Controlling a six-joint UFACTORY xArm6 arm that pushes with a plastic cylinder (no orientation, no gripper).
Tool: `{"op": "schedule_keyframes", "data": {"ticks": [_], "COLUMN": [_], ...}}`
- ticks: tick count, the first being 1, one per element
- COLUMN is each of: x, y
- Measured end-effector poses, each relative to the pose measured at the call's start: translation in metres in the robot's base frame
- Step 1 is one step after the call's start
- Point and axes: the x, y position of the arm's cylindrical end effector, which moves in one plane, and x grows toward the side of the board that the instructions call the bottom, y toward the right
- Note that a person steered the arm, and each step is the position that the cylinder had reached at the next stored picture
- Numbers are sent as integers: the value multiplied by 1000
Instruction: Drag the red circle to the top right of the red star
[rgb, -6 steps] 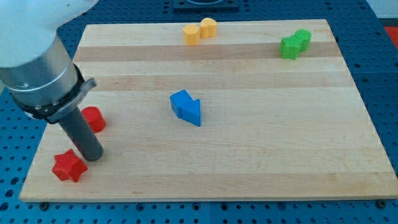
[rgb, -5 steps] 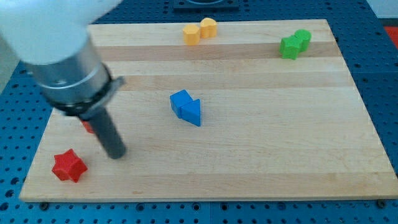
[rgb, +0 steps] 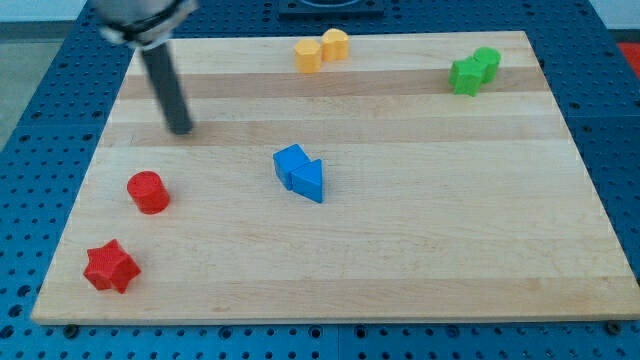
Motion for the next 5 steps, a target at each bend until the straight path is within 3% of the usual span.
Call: {"op": "schedule_keyframes", "data": {"ticks": [2, 5], "x": [22, 116], "y": [-4, -4]}}
